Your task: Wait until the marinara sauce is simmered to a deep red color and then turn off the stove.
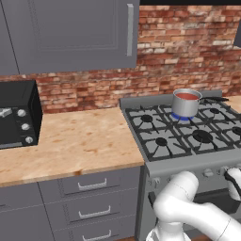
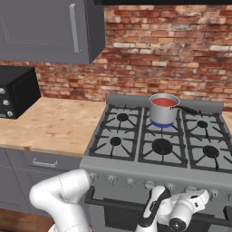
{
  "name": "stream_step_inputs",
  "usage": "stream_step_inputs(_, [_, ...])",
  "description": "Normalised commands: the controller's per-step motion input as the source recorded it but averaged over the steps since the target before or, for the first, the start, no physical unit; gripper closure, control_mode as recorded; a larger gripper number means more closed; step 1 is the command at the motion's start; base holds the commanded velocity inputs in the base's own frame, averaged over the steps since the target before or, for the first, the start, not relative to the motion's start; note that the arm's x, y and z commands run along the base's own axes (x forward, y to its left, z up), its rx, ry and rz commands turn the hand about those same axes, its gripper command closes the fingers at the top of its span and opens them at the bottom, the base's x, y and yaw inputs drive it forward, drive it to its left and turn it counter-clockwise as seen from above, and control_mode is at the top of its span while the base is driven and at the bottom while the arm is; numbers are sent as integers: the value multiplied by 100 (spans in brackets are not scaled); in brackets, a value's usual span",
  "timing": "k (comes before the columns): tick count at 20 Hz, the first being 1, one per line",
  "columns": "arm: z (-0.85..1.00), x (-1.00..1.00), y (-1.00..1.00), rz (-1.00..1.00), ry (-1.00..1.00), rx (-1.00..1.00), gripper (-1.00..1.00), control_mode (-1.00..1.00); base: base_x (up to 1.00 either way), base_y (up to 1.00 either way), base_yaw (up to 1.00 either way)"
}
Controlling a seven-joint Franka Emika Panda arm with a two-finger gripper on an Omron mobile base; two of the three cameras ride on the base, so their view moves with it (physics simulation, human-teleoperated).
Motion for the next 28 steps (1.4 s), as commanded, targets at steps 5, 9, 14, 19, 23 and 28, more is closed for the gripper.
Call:
stream_step_inputs(5, [-5,0,-18,-11,0,34,100,-100,0,0,0])
stream_step_inputs(9, [-7,0,-21,-12,0,38,100,-100,0,0,0])
stream_step_inputs(14, [-8,0,-21,-14,-1,42,100,-100,0,0,0])
stream_step_inputs(19, [-10,0,-17,-16,-3,44,100,-100,0,0,0])
stream_step_inputs(23, [-13,0,-15,-16,-5,45,100,-100,0,0,0])
stream_step_inputs(28, [-17,0,-14,-16,-9,47,100,-100,0,0,0])
